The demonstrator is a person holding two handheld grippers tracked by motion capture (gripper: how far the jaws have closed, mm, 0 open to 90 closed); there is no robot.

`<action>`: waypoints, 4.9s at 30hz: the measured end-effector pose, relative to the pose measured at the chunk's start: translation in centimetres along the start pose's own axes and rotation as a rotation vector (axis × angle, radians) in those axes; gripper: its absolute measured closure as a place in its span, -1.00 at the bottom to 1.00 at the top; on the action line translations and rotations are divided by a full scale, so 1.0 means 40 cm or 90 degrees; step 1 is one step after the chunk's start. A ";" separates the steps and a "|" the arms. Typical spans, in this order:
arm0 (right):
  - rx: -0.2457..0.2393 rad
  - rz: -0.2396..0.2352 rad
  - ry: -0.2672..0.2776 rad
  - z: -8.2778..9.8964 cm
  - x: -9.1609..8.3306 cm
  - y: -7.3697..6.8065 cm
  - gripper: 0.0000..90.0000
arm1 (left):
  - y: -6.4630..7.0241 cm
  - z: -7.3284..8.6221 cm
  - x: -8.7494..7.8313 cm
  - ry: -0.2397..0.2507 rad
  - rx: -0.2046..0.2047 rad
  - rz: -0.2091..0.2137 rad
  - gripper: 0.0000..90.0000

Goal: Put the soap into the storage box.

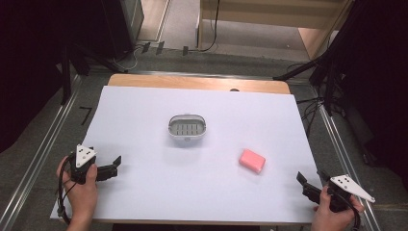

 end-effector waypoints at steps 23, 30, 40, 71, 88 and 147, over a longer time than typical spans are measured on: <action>-0.079 -0.159 -0.059 -0.042 0.033 -0.067 -0.42 | 0.000 0.000 -0.001 0.001 0.003 0.001 -1.00; -0.143 -0.153 -0.117 -0.055 0.065 -0.097 -0.64 | 0.000 0.000 -0.001 0.001 0.004 0.001 -1.00; -0.216 -0.164 -0.189 -0.064 0.104 -0.135 -0.70 | 0.000 0.000 -0.001 0.001 0.005 0.002 -1.00; -0.309 -0.227 -0.284 -0.114 0.191 -0.245 -0.47 | 0.000 0.000 -0.001 0.003 0.000 0.004 -1.00; -0.351 -0.247 -0.351 -0.113 0.253 -0.299 -0.48 | -0.001 0.001 -0.002 0.004 -0.001 0.004 -1.00; -0.401 -0.283 -0.400 -0.172 0.327 -0.408 -0.14 | -0.004 0.001 -0.003 0.008 -0.008 0.002 -1.00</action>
Point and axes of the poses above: each handheld gripper's, and its own axes: x roughly forward along the jaws, z roughly out of its underside, y roughly to its right, the point moved 3 cm from there along x, roughly forward along the jaws, and after that the axes turned 9 degrees about x, right-handed, at the moved point
